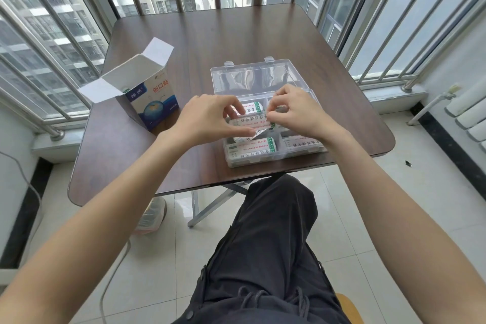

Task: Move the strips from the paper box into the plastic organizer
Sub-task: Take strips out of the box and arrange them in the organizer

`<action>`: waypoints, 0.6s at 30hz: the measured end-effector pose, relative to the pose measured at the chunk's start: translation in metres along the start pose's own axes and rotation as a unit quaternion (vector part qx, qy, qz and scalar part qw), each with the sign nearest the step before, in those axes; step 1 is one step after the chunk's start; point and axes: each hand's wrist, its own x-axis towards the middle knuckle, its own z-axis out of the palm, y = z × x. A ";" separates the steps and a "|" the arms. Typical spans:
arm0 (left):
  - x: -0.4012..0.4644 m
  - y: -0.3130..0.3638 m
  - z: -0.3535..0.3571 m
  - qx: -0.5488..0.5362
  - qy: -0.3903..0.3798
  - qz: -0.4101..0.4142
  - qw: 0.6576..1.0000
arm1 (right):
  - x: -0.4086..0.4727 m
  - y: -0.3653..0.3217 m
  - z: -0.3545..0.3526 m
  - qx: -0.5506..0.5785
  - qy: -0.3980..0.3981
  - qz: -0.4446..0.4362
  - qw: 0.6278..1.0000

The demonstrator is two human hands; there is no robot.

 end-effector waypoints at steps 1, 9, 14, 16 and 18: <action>0.000 0.001 0.000 0.007 0.003 0.002 1.000 | 0.000 -0.002 0.002 -0.023 -0.005 -0.009 1.000; -0.001 -0.009 0.014 0.083 0.087 0.081 0.989 | -0.003 -0.007 0.003 -0.102 0.015 -0.036 0.994; -0.005 -0.012 0.013 0.080 0.081 0.118 0.986 | -0.002 -0.011 0.003 -0.107 -0.014 -0.034 0.994; -0.009 -0.016 0.010 0.023 0.055 0.107 0.993 | -0.001 -0.010 0.003 -0.110 -0.020 -0.036 0.993; -0.014 -0.019 0.006 -0.035 0.026 0.102 0.994 | 0.000 -0.009 0.001 -0.105 -0.029 -0.038 0.993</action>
